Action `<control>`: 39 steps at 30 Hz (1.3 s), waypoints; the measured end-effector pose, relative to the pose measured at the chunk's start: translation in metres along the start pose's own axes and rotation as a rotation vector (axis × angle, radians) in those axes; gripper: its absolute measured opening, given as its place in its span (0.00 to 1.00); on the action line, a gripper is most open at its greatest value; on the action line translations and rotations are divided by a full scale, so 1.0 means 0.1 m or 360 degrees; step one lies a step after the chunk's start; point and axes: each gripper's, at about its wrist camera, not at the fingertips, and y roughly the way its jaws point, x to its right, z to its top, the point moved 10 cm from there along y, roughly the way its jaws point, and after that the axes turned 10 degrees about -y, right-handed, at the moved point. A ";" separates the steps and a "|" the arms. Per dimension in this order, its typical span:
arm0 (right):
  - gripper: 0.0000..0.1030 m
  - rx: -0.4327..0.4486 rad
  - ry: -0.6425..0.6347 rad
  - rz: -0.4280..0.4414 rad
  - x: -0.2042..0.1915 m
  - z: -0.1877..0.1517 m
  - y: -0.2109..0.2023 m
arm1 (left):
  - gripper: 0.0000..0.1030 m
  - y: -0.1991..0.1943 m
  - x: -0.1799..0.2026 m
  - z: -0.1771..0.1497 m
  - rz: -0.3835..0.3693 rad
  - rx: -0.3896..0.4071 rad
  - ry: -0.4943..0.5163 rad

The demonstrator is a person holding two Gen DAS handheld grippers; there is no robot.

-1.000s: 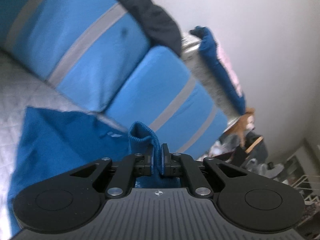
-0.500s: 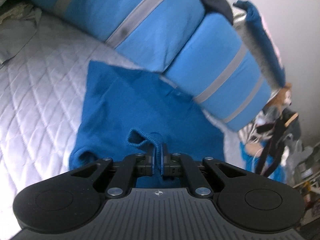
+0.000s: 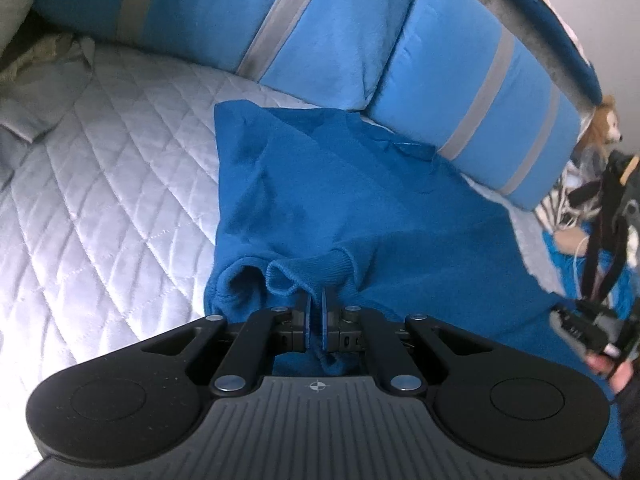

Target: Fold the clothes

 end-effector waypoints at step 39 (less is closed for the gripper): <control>1.00 0.0113 0.0302 -0.0043 0.87 0.18 -1.01 | 0.77 -1.74 0.62 0.28 0.0134 0.0799 0.0174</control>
